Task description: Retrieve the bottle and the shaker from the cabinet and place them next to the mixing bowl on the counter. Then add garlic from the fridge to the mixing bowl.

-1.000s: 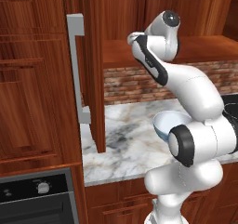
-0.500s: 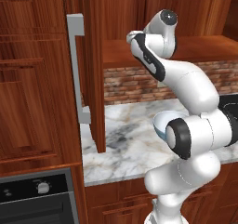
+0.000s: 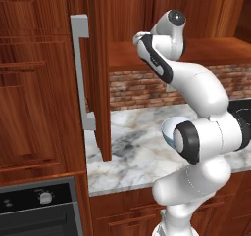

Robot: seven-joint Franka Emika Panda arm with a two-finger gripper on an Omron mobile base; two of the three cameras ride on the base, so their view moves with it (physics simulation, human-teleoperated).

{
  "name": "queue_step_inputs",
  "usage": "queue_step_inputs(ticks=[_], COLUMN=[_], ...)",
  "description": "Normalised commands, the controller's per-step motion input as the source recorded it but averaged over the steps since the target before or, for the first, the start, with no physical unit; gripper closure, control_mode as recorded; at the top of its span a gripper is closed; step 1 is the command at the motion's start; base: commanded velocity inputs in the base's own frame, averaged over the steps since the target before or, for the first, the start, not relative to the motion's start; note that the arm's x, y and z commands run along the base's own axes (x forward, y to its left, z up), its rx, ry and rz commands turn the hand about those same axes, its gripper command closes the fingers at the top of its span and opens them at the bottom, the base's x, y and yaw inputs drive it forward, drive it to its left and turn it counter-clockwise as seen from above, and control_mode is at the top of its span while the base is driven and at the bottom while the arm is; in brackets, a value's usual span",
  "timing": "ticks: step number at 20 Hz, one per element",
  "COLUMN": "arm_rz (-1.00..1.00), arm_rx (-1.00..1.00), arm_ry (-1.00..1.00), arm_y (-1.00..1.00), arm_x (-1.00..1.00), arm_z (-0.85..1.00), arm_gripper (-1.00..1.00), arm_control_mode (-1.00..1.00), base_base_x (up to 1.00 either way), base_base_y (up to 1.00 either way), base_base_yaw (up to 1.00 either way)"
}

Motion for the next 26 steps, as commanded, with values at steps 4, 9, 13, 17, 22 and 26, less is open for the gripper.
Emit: queue_step_inputs(ticks=[4,9,13,17,22,26], arm_rz=[-0.02,-0.02,-0.01,-0.01,-0.01,-0.01], arm_rx=[-0.02,-0.01,0.0,0.0,0.0,0.0], arm_ry=[0.0,0.0,0.0,0.0,0.0,0.0], arm_y=[0.0,0.0,0.0,0.0,0.0,0.0], arm_x=[0.17,0.09,0.09,0.12,0.1,0.04], arm_z=[-0.08,-0.03,0.0,-0.01,-0.04,-0.01], arm_gripper=[-1.0,-1.0,-1.0,-1.0,-1.0,-1.0], arm_control_mode=[-1.0,-1.0,-1.0,-1.0,-1.0,-1.0], base_base_x=[0.0,0.0,0.0,0.0,0.0,0.0], base_base_y=[0.0,0.0,0.0,0.0,0.0,0.0], base_base_yaw=[0.0,0.0,0.0,0.0,0.0,0.0])
